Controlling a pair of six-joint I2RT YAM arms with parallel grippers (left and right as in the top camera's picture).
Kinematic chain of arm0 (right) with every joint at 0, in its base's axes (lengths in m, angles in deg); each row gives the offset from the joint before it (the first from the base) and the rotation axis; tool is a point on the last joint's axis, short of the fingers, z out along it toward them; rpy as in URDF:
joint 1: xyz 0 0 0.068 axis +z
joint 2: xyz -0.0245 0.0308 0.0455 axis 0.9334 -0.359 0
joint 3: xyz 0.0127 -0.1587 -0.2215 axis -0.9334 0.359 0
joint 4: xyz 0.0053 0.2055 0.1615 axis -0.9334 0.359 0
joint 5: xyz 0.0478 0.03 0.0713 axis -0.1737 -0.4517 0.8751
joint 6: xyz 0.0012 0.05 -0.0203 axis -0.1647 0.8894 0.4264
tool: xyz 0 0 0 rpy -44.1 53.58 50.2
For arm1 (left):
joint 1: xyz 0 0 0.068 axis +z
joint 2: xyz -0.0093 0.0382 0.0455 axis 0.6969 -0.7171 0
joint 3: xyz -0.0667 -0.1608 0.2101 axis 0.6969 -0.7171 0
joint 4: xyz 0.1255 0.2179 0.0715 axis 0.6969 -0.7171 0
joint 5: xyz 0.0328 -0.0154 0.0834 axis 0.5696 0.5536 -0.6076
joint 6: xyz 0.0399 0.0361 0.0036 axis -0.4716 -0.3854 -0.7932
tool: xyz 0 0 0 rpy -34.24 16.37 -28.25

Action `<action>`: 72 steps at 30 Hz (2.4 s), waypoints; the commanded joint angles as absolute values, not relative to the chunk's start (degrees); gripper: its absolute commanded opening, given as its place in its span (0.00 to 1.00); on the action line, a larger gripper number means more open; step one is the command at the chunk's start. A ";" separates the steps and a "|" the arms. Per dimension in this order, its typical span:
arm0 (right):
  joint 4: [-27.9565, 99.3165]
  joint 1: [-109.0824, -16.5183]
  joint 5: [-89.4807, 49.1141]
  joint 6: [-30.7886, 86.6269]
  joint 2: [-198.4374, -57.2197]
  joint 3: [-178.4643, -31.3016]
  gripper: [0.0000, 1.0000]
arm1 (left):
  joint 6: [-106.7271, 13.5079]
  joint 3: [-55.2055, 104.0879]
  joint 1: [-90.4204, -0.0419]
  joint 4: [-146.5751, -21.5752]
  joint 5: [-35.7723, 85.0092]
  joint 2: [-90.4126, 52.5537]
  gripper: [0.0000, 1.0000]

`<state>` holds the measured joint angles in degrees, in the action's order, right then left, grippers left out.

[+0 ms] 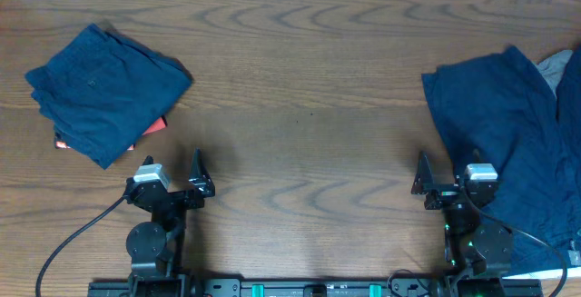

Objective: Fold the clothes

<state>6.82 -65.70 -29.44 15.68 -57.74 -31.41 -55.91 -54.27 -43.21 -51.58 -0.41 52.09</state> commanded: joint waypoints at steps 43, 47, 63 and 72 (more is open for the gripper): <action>7.04 -66.00 -29.46 14.78 -57.44 -31.32 0.99 | -56.63 -55.21 -42.97 -53.66 -1.11 52.49 0.98; 7.01 -66.00 -29.46 14.78 -57.44 -31.32 0.99 | -56.63 -55.21 -42.97 -52.68 -1.11 52.49 0.98; 7.08 -66.00 -26.29 18.50 -57.98 -32.15 0.99 | -50.71 -51.62 -42.97 -52.44 3.66 50.54 0.98; 13.90 -66.02 -28.48 18.43 -71.97 -43.74 0.99 | -50.84 -32.67 -42.97 -60.50 6.87 31.90 0.98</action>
<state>13.24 -65.70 -27.76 17.73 -67.08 -38.23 -51.12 -39.49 -43.21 -58.73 5.19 37.32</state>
